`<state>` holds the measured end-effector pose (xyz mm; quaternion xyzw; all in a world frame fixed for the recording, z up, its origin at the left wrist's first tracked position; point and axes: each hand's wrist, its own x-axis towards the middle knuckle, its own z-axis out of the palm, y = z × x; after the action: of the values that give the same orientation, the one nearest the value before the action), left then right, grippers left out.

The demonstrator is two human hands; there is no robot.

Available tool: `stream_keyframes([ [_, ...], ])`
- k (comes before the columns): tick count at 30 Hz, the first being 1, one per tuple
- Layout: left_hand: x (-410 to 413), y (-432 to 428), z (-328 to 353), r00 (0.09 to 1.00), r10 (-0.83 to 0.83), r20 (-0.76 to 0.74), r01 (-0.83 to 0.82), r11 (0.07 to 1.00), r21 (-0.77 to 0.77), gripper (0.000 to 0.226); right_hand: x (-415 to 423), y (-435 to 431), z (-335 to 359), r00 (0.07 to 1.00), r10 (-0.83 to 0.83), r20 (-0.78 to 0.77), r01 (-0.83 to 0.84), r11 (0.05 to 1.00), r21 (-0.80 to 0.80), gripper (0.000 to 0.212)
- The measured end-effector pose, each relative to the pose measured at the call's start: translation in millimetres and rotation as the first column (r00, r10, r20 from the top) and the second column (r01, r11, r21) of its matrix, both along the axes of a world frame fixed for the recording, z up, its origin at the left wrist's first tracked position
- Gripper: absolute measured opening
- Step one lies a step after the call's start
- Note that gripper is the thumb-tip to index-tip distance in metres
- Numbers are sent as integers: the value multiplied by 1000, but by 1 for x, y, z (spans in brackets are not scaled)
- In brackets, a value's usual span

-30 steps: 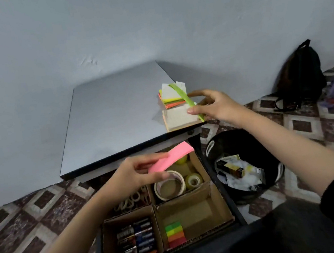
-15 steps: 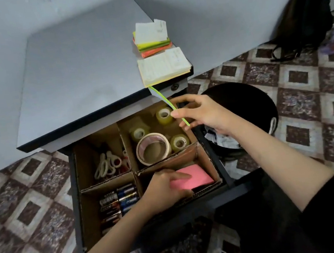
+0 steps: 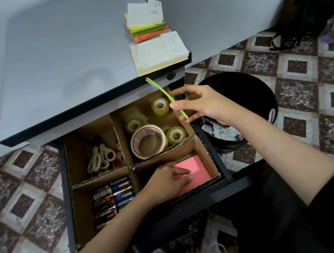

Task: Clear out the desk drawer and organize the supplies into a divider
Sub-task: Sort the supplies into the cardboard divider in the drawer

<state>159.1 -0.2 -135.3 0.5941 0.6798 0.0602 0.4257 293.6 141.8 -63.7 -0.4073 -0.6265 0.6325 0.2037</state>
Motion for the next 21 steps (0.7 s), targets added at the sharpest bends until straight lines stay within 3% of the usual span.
stream_keyframes([
  [6, -5, -7, 22, 984, 30, 176, -27, 999, -16, 30, 0, -3, -4, 999, 8, 35, -6, 999, -48, 45],
  [9, -25, -14, 44, 942, 178, 286, -215, 971, 104, 16, 6, -5, 3, 991, 121, 52, -119, 992, -42, 41],
  [11, -43, -20, 59, 868, 313, 387, -413, 886, 209, 15, 10, -8, 12, 941, 318, 119, -314, 948, -51, 45],
  [14, -70, -23, 65, 796, 421, 435, -578, 741, 342, 17, 7, -20, 24, 706, 615, 352, -614, 779, -130, 67],
  [16, -82, -21, 56, 819, 424, 387, -563, 725, 396, 15, -2, -33, 21, 508, 697, 506, -743, 652, -153, 74],
  [19, -87, -16, 39, 899, 382, 214, -438, 766, 470, 34, -17, -50, 4, 312, 632, 710, -847, 523, -93, 69],
  [21, -88, -14, 30, 908, 380, 173, -414, 760, 501, 44, -28, -56, -11, 199, 523, 829, -893, 445, -66, 71],
])
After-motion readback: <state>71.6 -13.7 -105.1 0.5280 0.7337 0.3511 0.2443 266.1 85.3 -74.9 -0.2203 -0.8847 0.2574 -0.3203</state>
